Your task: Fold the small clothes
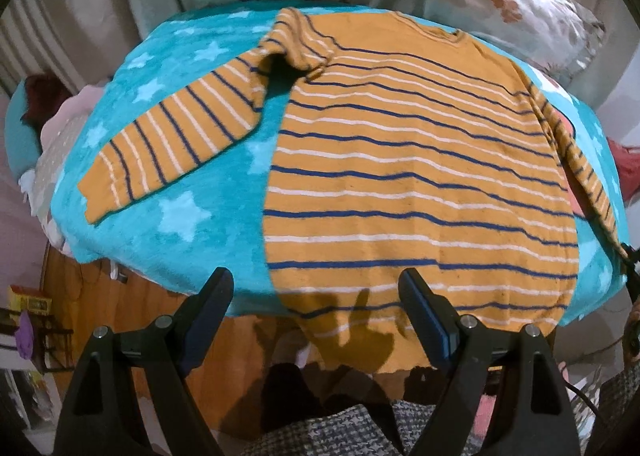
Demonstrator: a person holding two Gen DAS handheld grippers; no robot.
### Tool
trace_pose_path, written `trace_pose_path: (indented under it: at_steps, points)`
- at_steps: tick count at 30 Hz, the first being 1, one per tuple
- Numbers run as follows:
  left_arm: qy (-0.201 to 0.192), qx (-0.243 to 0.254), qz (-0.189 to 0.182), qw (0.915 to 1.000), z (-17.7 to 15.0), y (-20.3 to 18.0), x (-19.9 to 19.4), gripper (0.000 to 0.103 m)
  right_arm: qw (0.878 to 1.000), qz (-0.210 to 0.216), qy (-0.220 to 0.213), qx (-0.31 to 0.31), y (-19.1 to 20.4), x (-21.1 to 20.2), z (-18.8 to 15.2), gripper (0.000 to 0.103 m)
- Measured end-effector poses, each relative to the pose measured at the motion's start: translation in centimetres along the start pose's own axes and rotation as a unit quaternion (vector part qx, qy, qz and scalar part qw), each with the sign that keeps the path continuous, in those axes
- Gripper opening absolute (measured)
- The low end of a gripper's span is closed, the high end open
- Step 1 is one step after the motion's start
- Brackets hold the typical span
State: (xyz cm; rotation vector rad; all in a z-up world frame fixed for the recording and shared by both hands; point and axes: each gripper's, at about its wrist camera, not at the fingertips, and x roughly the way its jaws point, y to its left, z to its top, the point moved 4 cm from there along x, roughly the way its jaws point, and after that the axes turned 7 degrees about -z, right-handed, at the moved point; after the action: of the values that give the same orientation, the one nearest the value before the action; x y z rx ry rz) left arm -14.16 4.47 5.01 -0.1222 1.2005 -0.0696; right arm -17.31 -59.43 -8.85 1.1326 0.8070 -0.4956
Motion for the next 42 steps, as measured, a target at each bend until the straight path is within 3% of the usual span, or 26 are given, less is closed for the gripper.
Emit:
trace_pose_path:
  at_steps: [3, 8, 10, 12, 16, 19, 21, 24, 28, 31, 35, 39, 41, 42]
  points:
    - [-0.007, -0.017, 0.005, 0.9998, 0.4, 1.5, -0.4, 0.084, 0.997, -0.043, -0.047, -0.046, 1.4, -2.5, 3.1, 0.006]
    - [-0.017, -0.052, 0.017, 0.9984, 1.0, 5.4, -1.5, 0.084, 0.979, -0.115, -0.137, -0.096, 5.5, -6.4, 8.5, 0.006]
    - [-0.022, -0.066, 0.019, 0.9974, 1.3, 7.2, -1.9, 0.084, 0.969, -0.138, -0.161, -0.124, 8.2, -7.0, 9.1, 0.006]
    - [-0.028, -0.076, 0.019, 0.9965, 1.8, 9.1, -2.1, 0.084, 0.963, -0.132, -0.169, -0.165, 12.5, -7.1, 8.0, 0.006]
    - [-0.032, -0.095, 0.008, 0.9949, 3.2, 11.9, -1.3, 0.084, 0.958, -0.063, -0.130, -0.246, 20.5, -5.4, 2.2, 0.006]
    - [-0.026, -0.103, -0.009, 0.9943, 4.3, 13.6, -0.2, 0.084, 0.945, 0.004, -0.065, -0.319, 27.3, -2.4, -5.2, 0.006]
    - [-0.022, -0.101, -0.018, 0.9945, 5.1, 14.7, 0.4, 0.084, 0.930, 0.048, -0.004, -0.364, 32.0, 0.4, -11.5, 0.006]
    - [-0.019, -0.096, -0.025, 0.9949, 6.1, 16.5, 1.0, 0.084, 0.907, 0.070, 0.056, -0.412, 36.8, 4.5, -19.3, 0.006]
    - [-0.017, -0.093, -0.028, 0.9951, 6.8, 19.2, 1.2, 0.084, 0.887, 0.051, 0.099, -0.448, 40.2, 10.2, -26.2, 0.006]
    - [-0.014, -0.100, -0.031, 0.9944, 7.1, 21.5, 1.6, 0.084, 0.873, 0.007, 0.113, -0.475, 41.4, 14.7, -30.1, 0.006]
    - [-0.009, -0.118, -0.026, 0.9926, 7.2, 24.6, 2.1, 0.084, 0.860, -0.040, 0.113, -0.496, 41.9, 18.0, -32.6, 0.011]
    - [-0.006, -0.137, -0.025, 0.9903, 7.4, 26.9, 2.8, 0.084, 0.853, -0.049, 0.122, -0.505, 42.4, 19.7, -34.3, 0.014]
    - [-0.006, -0.145, -0.027, 0.9890, 7.5, 27.6, 2.9, 0.084, 0.846, -0.056, 0.118, -0.518, 42.8, 20.1, -35.5, 0.022]
    - [-0.008, -0.149, -0.025, 0.9884, 7.7, 28.1, 2.9, 0.084, 0.840, -0.057, 0.116, -0.527, 43.0, 20.1, -36.1, 0.032]
